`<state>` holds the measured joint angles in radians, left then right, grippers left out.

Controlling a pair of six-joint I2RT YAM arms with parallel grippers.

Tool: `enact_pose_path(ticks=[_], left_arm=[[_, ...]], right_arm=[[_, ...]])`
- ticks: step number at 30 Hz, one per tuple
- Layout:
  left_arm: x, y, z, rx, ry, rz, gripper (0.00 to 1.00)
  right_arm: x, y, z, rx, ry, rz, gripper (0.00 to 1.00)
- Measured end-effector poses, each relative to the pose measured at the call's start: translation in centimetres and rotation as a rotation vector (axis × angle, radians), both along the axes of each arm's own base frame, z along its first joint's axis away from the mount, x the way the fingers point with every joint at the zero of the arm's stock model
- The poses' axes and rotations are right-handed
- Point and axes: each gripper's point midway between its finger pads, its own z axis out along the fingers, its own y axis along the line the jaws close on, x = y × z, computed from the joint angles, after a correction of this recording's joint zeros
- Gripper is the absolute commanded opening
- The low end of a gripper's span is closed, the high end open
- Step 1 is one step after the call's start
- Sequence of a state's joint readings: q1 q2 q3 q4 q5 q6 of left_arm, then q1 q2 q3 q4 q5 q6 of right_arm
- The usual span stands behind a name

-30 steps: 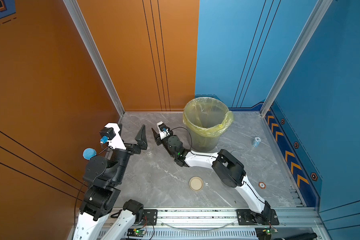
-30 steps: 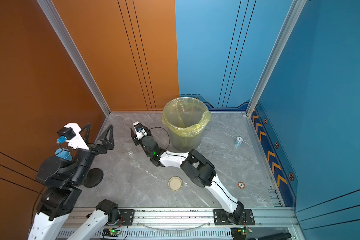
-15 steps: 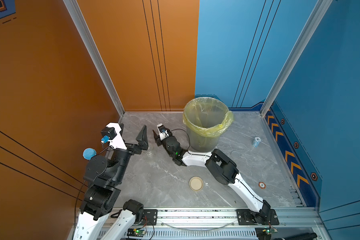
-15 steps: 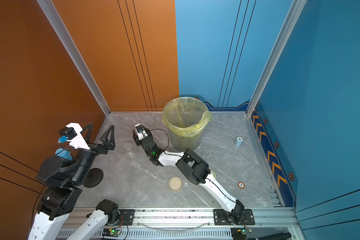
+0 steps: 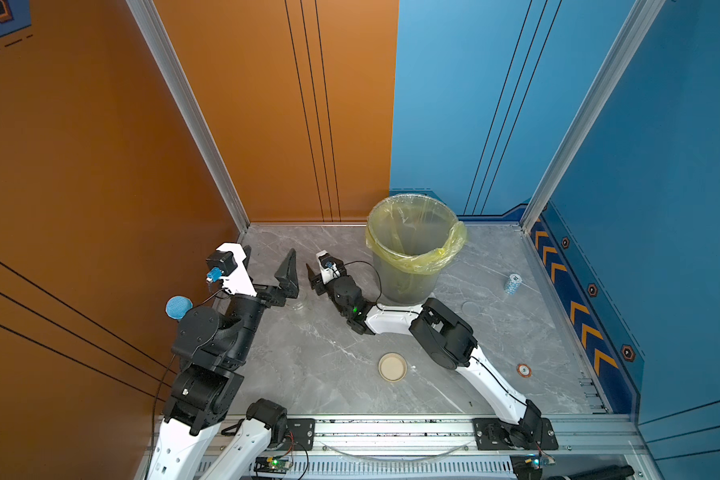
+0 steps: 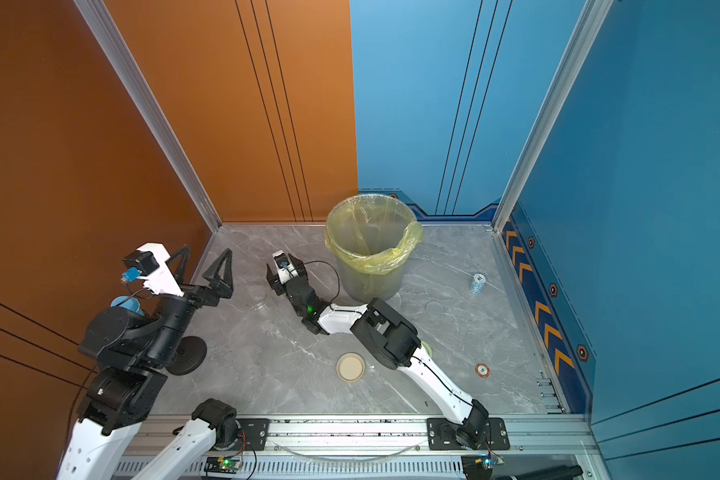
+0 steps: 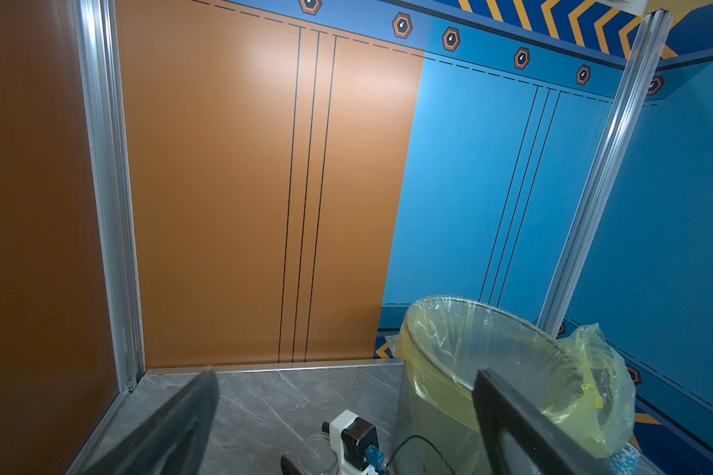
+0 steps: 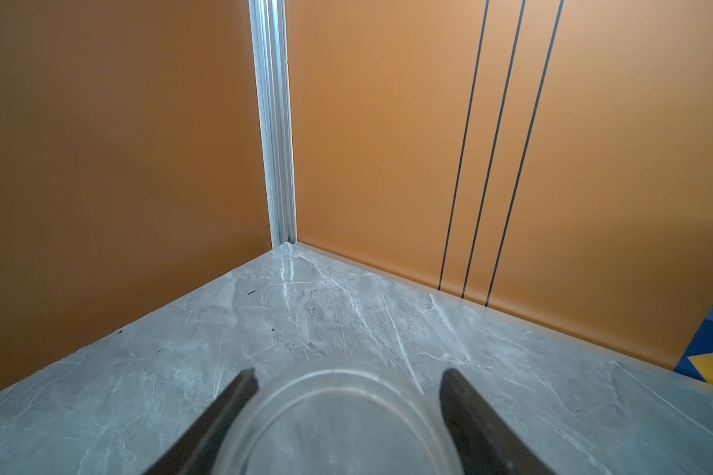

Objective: Empty moldy tea leaves from jars
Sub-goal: Place the jar at the center of the board, then pick up the jar from the center of the board.

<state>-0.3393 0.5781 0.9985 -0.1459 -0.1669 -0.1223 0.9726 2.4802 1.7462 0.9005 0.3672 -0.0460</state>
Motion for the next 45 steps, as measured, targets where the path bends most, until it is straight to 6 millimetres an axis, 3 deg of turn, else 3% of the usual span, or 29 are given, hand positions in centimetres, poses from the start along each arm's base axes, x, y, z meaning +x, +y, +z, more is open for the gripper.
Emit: enact_pose_path(ticks=[6, 14, 21, 29, 33, 39, 42, 45], left_arm=[[0.0, 0.0, -0.1, -0.003, 0.001, -0.001, 0.98], [0.3, -0.1, -0.5, 0.001, 0.009, -0.001, 0.98], [0.3, -0.1, -0.5, 0.004, 0.008, 0.0, 0.98], [0.9, -0.6, -0.8, 0.022, 0.029, -0.013, 0.98], [2.2, -2.0, -1.8, 0.045, 0.069, -0.067, 0.97], [3.5, -5.5, -3.5, 0.095, 0.113, -0.171, 0.98], [3.7, -8.4, -4.6, 0.137, 0.121, -0.248, 0.98], [4.2, -11.8, -6.5, 0.19, 0.14, -0.313, 0.98]], right_arm=[[-0.2, 0.2, 0.0, -0.002, -0.001, 0.006, 0.96], [-0.8, -0.1, 1.2, 0.005, -0.004, 0.023, 1.0], [-2.2, -1.1, 7.9, 0.076, -0.059, 0.044, 1.0], [-5.7, -3.6, 15.4, 0.093, -0.042, 0.076, 1.0], [-8.2, -7.1, 19.9, 0.094, 0.011, 0.086, 1.0], [-12.5, -15.0, 26.1, 0.101, 0.146, 0.085, 1.0], [-14.8, -19.7, 27.1, 0.085, 0.217, 0.065, 1.0], [-16.7, -24.3, 26.5, 0.045, 0.301, 0.027, 1.0]])
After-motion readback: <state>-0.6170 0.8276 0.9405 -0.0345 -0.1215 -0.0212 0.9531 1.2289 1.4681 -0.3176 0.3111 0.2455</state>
